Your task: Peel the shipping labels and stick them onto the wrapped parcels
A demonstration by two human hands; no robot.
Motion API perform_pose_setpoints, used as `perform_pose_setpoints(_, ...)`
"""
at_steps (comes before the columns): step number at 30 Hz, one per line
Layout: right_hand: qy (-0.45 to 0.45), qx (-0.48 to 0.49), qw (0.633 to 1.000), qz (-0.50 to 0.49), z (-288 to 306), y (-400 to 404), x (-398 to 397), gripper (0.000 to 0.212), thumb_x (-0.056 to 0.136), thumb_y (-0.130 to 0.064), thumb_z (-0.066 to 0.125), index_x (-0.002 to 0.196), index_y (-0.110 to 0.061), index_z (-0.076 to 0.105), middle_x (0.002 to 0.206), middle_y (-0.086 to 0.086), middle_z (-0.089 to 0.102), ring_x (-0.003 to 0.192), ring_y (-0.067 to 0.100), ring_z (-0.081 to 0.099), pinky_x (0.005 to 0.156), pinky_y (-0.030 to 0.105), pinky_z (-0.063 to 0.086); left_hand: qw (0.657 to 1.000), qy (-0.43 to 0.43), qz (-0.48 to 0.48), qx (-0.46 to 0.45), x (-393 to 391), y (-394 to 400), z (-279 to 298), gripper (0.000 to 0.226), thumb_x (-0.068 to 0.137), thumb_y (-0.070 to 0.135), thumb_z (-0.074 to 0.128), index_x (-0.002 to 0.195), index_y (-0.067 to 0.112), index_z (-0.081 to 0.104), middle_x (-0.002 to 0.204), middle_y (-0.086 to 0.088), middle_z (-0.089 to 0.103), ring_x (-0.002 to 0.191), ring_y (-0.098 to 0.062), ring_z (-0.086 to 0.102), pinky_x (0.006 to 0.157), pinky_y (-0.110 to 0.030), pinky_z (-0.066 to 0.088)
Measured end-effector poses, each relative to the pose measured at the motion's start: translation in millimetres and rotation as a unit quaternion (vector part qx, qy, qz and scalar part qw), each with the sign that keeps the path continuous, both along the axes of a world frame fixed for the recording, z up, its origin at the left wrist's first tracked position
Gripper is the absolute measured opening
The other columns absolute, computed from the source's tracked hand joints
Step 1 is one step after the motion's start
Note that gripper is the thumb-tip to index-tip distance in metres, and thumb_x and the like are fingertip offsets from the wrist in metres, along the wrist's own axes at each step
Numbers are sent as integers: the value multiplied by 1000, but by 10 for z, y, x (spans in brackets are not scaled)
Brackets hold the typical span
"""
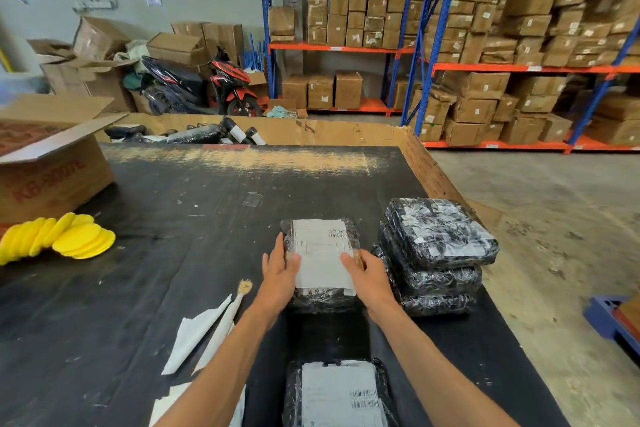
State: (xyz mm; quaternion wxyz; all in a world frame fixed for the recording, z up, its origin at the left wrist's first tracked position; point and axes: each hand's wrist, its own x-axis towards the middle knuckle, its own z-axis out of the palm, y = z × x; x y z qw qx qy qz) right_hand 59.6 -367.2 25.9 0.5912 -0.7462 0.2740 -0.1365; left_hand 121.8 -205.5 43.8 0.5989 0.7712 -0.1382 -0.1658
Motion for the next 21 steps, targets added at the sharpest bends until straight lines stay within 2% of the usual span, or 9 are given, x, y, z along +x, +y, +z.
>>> perform_pose_setpoints(4,-61,-2,998,-2,253,65,-116,32,98,-35,60,122,-15,64,117,-4,70,111,17,64,99,39,51,997,-4,-4,-81,-124,23,250,64,104,27,42,156,30,5,161,11,18,147,-11,22,119,-32,22)
perform_pose_setpoints(7,-85,3,996,4,418,96,-247,42,96,-42,60,129,-16,61,125,-3,68,116,18,63,102,45,51,997,-23,-11,-67,-145,73,356,67,99,44,46,152,44,6,160,16,18,149,-15,16,122,-45,16)
perform_pose_setpoints(10,-70,-9,997,20,498,119,-436,33,97,-39,60,109,-8,66,104,9,71,96,28,66,89,47,55,999,-17,-23,-33,-208,201,391,69,88,58,48,144,57,10,159,19,24,150,-18,16,121,-53,16)
perform_pose_setpoints(13,-68,1,997,33,542,195,-740,26,95,-36,65,88,-12,57,80,-4,57,77,17,54,68,27,44,998,-2,-43,-54,-544,357,521,59,100,30,50,152,39,23,149,16,45,135,-7,45,115,-40,35)
perform_pose_setpoints(15,-42,24,998,43,554,246,-975,30,91,-37,70,102,-13,56,91,-3,56,87,14,54,74,26,45,998,3,-40,-55,-766,489,527,41,101,17,52,135,38,45,122,24,62,104,13,61,95,-19,51)
perform_pose_setpoints(16,-21,32,998,54,562,265,-1091,36,90,-39,71,107,-12,55,97,1,57,91,15,55,78,27,45,998,3,-37,-49,-881,559,537,38,99,14,54,124,42,46,110,29,61,90,20,61,81,-10,52)
perform_pose_setpoints(17,-1,34,997,64,555,289,-1207,41,89,-42,71,111,-12,54,100,3,56,92,16,54,81,29,46,998,10,-36,-42,-976,633,501,38,98,15,57,121,42,44,107,31,59,86,22,60,76,-7,50)
perform_pose_setpoints(19,36,25,996,78,563,336,-1437,45,88,-44,71,111,-10,52,98,3,51,88,15,50,80,29,44,999,19,-35,-28,-1139,752,428,44,94,21,63,131,34,44,118,30,56,98,18,57,88,-13,46)
perform_pose_setpoints(21,68,19,994,87,546,390,-1642,44,89,-43,70,107,-8,50,93,1,48,83,14,47,75,28,41,999,37,-30,-18,-1304,834,370,56,92,22,66,142,27,40,122,26,55,100,17,53,88,-14,43)
